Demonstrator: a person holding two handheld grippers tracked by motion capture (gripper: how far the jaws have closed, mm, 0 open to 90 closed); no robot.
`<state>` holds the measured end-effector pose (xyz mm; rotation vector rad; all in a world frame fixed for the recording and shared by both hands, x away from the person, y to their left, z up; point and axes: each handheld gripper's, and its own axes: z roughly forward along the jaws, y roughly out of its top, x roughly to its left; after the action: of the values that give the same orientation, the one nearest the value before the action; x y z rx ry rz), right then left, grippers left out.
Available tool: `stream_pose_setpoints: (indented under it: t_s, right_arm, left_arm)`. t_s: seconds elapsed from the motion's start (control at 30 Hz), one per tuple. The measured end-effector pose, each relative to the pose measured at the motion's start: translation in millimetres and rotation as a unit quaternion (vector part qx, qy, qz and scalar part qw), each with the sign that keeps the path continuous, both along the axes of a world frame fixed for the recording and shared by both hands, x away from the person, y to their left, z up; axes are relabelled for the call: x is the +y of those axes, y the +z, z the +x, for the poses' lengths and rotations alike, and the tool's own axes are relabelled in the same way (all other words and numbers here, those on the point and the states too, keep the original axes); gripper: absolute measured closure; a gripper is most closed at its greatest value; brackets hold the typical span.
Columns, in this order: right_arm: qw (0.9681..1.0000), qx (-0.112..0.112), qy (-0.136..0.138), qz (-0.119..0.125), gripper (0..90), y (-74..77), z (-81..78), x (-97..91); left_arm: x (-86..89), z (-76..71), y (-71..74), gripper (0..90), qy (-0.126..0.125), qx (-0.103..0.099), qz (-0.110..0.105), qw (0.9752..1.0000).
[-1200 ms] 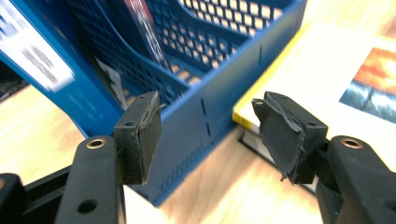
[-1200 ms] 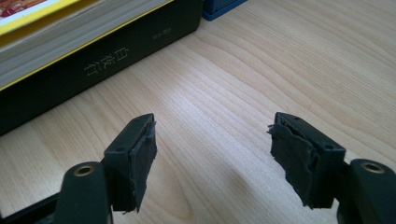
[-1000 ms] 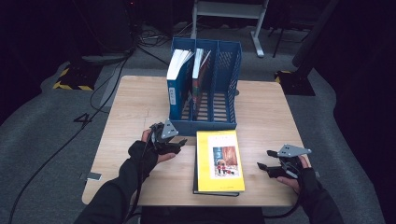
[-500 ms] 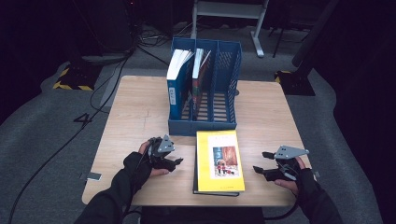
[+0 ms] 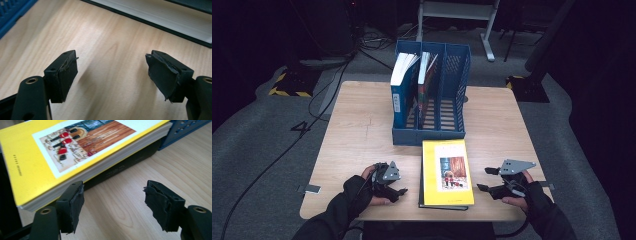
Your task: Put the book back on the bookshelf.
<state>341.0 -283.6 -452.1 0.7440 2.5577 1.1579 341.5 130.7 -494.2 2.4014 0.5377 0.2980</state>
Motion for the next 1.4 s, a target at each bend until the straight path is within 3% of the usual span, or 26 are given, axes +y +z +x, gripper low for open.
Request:
stream_pose_setpoints:
  t_s: [0.1,0.2,0.27,0.37,0.5,0.7,0.9,0.97,1.1,1.17,1.27,1.4]
  right_arm:
    - [0.9999,-0.004,0.012,-0.004,32.6,5.2,-4.9,6.5]
    - [0.9994,-0.014,0.018,-0.027,34.3,4.6,-7.5,11.0]
    - [0.9994,-0.004,0.018,-0.031,34.8,0.3,-5.6,10.3]
    - [0.9989,0.005,0.034,-0.033,34.9,-3.0,-5.3,11.3]
    - [0.9978,0.003,0.055,-0.037,35.2,0.3,-10.3,15.3]
    - [0.9984,-0.010,0.052,-0.019,35.2,12.2,-13.3,12.1]
    - [0.9986,0.001,0.052,-0.011,33.3,17.9,-12.0,22.2]
    - [0.9985,0.006,0.054,-0.011,32.3,18.6,-11.3,26.8]
    - [0.9983,0.028,0.046,-0.023,29.9,15.0,-3.0,36.9]
    - [0.9975,0.051,0.041,-0.028,27.1,10.6,4.0,40.5]
    - [0.9941,0.096,0.047,-0.021,23.2,5.4,15.2,44.4]
    - [0.9920,0.110,0.055,-0.028,19.2,5.3,23.5,49.7]
  left_arm:
    - [-0.5,-0.7,-0.9,23.5,-0.004,0.003,-0.005,1.0000]
    - [1.4,-0.1,-4.0,23.1,-0.004,0.021,-0.025,0.9995]
    - [3.3,0.2,-6.0,23.1,-0.007,0.031,-0.036,0.9989]
    - [6.7,-1.7,-9.6,22.9,-0.009,0.024,-0.053,0.9983]
    - [6.5,-2.0,-9.7,22.7,-0.008,0.024,-0.053,0.9982]
    - [6.4,0.7,-9.7,21.6,-0.019,0.026,-0.053,0.9981]
    - [5.4,2.3,-9.7,19.4,-0.019,0.027,-0.051,0.9982]
    - [4.6,4.0,-9.7,17.9,-0.019,0.029,-0.047,0.9983]
    - [0.3,13.1,-10.1,10.8,0.005,0.030,-0.041,0.9987]
    - [-1.5,16.6,-10.3,9.1,0.007,0.031,-0.042,0.9986]
    - [-2.2,19.3,-10.4,8.7,0.005,0.031,-0.041,0.9987]
    - [-2.2,19.4,-10.4,8.7,0.006,0.031,-0.041,0.9987]
